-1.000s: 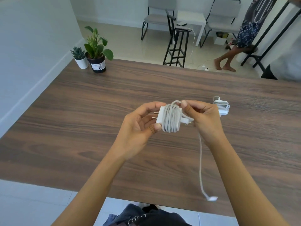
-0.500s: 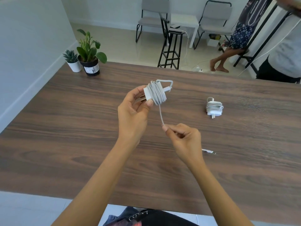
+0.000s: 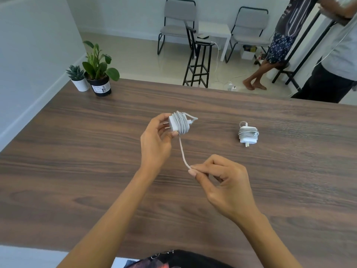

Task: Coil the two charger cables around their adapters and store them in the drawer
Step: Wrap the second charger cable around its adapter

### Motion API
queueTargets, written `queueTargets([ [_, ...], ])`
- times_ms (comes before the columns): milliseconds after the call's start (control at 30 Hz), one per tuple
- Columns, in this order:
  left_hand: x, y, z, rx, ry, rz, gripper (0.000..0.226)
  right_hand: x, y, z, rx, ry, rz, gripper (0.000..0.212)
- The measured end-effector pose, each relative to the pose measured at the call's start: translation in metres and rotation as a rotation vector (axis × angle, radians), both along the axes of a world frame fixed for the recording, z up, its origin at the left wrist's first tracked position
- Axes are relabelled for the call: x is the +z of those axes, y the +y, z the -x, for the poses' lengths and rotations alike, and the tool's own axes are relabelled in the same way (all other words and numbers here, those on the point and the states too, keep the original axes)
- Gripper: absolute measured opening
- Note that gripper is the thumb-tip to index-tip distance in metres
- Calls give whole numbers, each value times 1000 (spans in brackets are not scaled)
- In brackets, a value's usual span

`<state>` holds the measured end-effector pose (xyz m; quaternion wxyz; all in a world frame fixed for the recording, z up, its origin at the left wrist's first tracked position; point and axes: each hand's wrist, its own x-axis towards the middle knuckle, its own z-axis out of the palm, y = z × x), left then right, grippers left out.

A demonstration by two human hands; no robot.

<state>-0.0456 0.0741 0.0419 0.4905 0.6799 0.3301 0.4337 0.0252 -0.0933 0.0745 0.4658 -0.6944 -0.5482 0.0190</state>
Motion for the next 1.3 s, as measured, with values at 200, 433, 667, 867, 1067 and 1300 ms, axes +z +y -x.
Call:
queueTargets([
  [200, -19, -18, -5, -91, 38, -57, 51, 26, 15, -26, -6, -55, -39, 5],
  [433, -28, -48, 5, -211, 47, -87, 56, 37, 35, -67, -47, -128, 25, 6],
  [667, -14, -70, 13, -329, -49, 21, 62, 15, 56, -96, 2, 163, 162, 6],
  [867, 2, -68, 14, -329, -228, 229, 44, -23, 57, -103, -7, 524, 149, 4],
  [1067, 10, -56, 11, -205, -344, 254, 39, -53, 45, -88, -60, 618, 162, 5],
  [1300, 2, -44, -1, -11, -270, 228, 37, -59, 31, -41, -60, 431, 203, 10],
])
